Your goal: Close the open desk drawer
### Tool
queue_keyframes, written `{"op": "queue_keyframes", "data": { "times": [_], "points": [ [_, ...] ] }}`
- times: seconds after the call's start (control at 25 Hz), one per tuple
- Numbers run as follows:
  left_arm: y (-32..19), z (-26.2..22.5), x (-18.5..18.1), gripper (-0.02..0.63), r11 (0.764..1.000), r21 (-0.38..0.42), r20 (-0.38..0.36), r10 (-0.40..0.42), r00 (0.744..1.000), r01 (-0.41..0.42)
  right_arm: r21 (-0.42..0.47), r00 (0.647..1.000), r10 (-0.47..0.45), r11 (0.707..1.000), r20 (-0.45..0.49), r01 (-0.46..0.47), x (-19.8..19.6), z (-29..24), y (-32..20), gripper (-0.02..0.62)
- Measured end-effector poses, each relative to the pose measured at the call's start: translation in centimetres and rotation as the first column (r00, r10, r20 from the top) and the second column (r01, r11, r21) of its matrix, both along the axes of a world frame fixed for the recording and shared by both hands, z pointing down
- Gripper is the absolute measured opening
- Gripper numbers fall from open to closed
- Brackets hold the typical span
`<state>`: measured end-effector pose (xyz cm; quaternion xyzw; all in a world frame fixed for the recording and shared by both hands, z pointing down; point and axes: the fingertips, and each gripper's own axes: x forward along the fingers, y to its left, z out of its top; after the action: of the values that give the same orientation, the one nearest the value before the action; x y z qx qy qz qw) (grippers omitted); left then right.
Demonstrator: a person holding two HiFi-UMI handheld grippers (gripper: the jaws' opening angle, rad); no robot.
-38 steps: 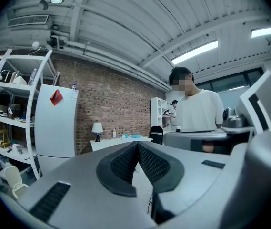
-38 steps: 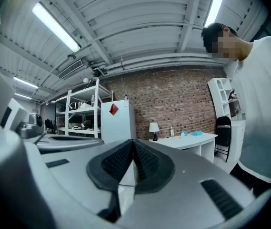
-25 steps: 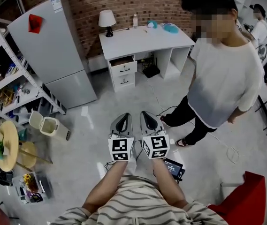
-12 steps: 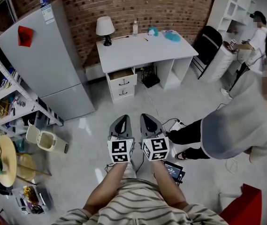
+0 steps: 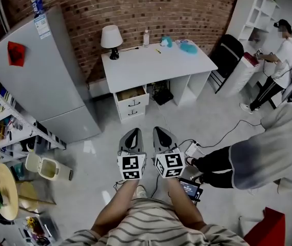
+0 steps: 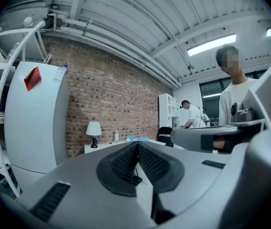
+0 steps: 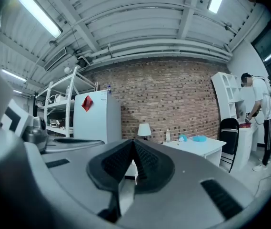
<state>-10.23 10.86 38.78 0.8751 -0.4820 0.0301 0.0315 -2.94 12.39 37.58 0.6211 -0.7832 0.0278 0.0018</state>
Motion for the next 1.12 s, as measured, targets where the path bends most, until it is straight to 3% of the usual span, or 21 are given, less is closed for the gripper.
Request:
{"op": "queue_keyframes", "data": {
  "times": [0.28,0.6,1.12],
  "points": [
    [-3.0,-0.3,0.5,0.008,1.000,0.002,-0.010,0.002,1.000,-0.002,0.001,1.000,0.028,1.000,-0.010,-0.028,1.2,-0.5,-3.4,0.011],
    [-6.6,0.2,1.7,0.008,1.000,0.004,-0.006,-0.024,1.000,0.024,0.000,1.000,-0.006,1.000,-0.011,0.006,2.0,0.3,-7.0,0.011],
    [-14.3,1.5,8.3,0.008,0.994,-0.015,0.024,-0.109,0.994,0.109,-0.010,0.993,-0.117,0.993,-0.003,0.116,8.1,1.5,-15.8,0.011]
  ]
}}
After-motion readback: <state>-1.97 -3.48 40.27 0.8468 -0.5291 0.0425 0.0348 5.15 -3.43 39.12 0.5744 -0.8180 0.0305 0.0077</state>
